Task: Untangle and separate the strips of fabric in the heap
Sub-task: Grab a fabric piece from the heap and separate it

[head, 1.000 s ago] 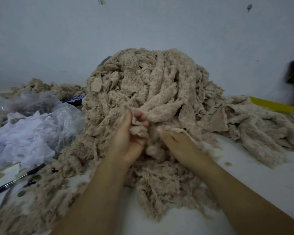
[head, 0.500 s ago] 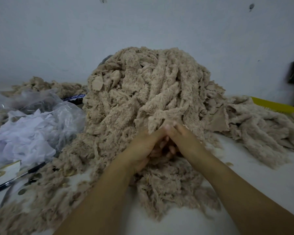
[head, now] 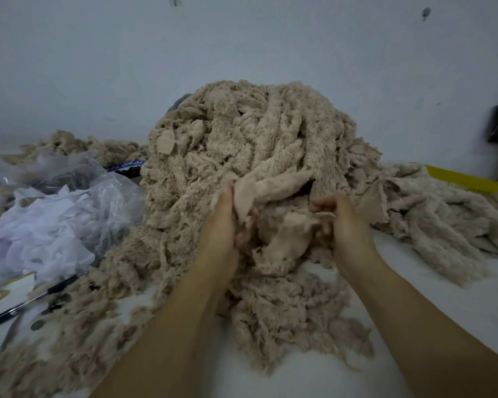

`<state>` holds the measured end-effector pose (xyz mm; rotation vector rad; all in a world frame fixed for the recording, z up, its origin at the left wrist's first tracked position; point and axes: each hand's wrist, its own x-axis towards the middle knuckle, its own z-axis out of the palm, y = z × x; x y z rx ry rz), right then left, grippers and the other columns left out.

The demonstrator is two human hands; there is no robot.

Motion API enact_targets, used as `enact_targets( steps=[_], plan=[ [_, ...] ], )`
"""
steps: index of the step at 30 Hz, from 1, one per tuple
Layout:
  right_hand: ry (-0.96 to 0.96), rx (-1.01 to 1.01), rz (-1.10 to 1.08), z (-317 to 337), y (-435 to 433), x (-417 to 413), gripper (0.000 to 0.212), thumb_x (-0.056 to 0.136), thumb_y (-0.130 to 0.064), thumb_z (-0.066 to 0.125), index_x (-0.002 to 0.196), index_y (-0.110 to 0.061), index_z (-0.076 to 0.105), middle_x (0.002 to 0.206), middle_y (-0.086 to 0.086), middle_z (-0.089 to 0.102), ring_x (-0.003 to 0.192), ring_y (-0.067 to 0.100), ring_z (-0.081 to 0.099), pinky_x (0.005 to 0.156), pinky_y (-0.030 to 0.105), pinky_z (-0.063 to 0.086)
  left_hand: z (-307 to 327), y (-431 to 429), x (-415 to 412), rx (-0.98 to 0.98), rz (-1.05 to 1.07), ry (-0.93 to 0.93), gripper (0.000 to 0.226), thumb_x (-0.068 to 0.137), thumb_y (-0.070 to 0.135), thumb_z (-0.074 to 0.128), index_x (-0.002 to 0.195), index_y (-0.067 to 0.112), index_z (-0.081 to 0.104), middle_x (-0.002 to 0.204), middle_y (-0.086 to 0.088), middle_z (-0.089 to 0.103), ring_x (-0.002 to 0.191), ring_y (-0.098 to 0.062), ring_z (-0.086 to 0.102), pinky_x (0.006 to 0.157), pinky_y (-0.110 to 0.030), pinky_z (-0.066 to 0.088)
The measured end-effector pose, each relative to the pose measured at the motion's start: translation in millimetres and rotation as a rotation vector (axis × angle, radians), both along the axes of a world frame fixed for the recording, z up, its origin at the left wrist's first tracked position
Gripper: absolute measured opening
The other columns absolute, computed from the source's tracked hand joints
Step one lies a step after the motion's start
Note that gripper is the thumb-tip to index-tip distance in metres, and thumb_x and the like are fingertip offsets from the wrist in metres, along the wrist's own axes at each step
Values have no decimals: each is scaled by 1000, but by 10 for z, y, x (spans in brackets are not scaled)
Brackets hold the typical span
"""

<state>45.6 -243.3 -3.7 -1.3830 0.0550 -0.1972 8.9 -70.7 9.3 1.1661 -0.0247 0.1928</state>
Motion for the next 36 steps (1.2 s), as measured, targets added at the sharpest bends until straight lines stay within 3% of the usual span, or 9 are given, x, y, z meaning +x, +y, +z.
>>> enact_targets(
  steps=[4, 8, 12, 15, 20, 24, 31, 33, 36],
  plan=[
    [4, -139, 80, -43, -38, -36, 75, 97, -64, 32, 47, -21, 66, 56, 0, 66, 44, 9, 54, 55, 29, 41, 11, -31, -26, -18, 78, 62, 34, 97, 28, 61, 70, 16, 79, 78, -7, 71, 68, -13, 66, 68, -28, 55],
    [-68, -355, 230, -94, 131, -83, 81, 82, -84, 22, 59, -25, 72, 66, 0, 71, 51, 6, 58, 61, 27, 43, -28, -36, -6, -82, 97, 19, 37, 92, 4, 57, 57, 15, 56, 54, 2, 49, 49, -7, 48, 45, -19, 41],
    [-67, -417, 299, -190, 167, -48, 76, 79, -88, 26, 71, -30, 75, 78, -4, 74, 60, 9, 60, 67, 30, 45, 10, 30, 6, -359, -47, -23, 28, 90, -4, 50, 69, 8, 64, 78, -4, 60, 75, -13, 59, 85, -28, 45],
    [-63, -310, 368, -185, 182, -52, 82, 66, -97, 33, 80, -28, 76, 81, -1, 74, 58, 13, 57, 57, 25, 46, 24, 32, -2, -475, -154, -80, 43, 89, -7, 46, 62, 7, 77, 73, -6, 73, 68, -11, 70, 83, -28, 56],
    [-15, -58, 473, -138, 156, -51, 86, 67, -92, 47, 101, -18, 73, 88, 3, 74, 78, 21, 65, 69, 34, 48, -49, 5, -57, 37, -376, -117, 36, 79, 1, 48, 102, 7, 75, 63, -4, 64, 53, -9, 56, 61, -22, 48],
    [104, 98, 372, -79, 82, -58, 41, 95, -42, 56, 107, -6, 70, 89, 11, 76, 74, 21, 74, 56, 27, 56, -97, -119, -169, 481, -580, -62, 14, 70, 19, 62, 67, 18, 76, 70, -18, 63, 51, -11, 59, 55, -24, 48],
    [219, -3, 105, -158, 17, 51, 27, 94, -33, 54, 95, -12, 70, 92, 10, 73, 86, 26, 69, 80, 40, 56, -61, -121, -164, 365, -412, 132, 25, 60, 35, 75, 72, 14, 73, 67, -4, 65, 57, -15, 61, 51, -22, 48],
    [122, -103, 83, -155, 34, 50, 31, 95, -39, 50, 92, -14, 68, 94, 8, 70, 90, 25, 66, 81, 40, 53, -76, -124, -61, 322, -233, 127, 46, 65, 48, 74, 89, 9, 74, 82, -4, 72, 73, -18, 68, 61, -26, 54],
    [-30, -251, 247, -126, 125, -50, 40, 98, -51, 48, 102, -16, 68, 88, -4, 73, 82, 10, 68, 74, 28, 54, -113, -109, 57, 237, 25, 228, 29, 93, 40, 62, 97, 14, 75, 95, -4, 77, 91, -20, 72, 82, -34, 58]
  ],
)
